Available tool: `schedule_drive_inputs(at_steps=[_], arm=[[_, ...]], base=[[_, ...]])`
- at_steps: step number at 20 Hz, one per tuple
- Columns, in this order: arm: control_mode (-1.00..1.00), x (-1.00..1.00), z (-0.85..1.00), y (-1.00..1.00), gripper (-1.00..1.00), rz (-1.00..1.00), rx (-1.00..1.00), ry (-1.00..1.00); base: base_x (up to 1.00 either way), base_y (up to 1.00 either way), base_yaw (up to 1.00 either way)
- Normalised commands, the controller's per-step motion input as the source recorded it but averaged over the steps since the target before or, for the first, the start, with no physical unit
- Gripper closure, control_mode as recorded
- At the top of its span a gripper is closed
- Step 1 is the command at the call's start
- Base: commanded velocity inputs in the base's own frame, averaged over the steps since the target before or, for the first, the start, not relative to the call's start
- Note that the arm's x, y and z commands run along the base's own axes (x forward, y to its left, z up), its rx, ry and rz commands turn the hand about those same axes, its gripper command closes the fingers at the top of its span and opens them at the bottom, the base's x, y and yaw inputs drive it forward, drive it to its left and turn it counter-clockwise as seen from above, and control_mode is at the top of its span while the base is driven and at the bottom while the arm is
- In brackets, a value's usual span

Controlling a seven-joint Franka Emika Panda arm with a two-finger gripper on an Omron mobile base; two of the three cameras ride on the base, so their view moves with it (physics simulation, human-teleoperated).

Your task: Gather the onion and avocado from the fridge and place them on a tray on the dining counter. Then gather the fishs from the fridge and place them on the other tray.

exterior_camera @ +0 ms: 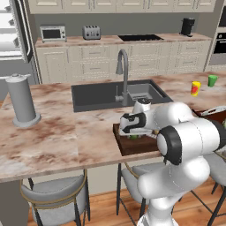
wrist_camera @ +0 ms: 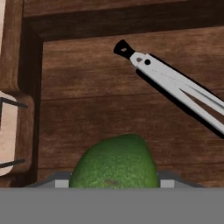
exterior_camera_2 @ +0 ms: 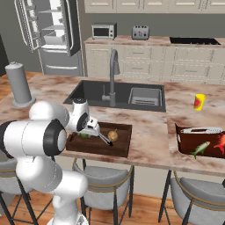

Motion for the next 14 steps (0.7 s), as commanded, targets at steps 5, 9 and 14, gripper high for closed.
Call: schedule_drive_inputs(at_steps=[5, 9, 14], arm=[[-1.00, -0.04, 0.01, 0.00, -1.00, 0.00, 0.00, 0.00], [-1.00, -0.03, 0.12, 0.00, -1.00, 0.00, 0.00, 0.06], [-1.00, -0.24, 0.36, 0.00, -1.00, -0.03, 0.00, 0.02]], base=[[0.00, 0.00, 0.00], [0.00, 0.00, 0.00], [0.00, 0.00, 0.00]])
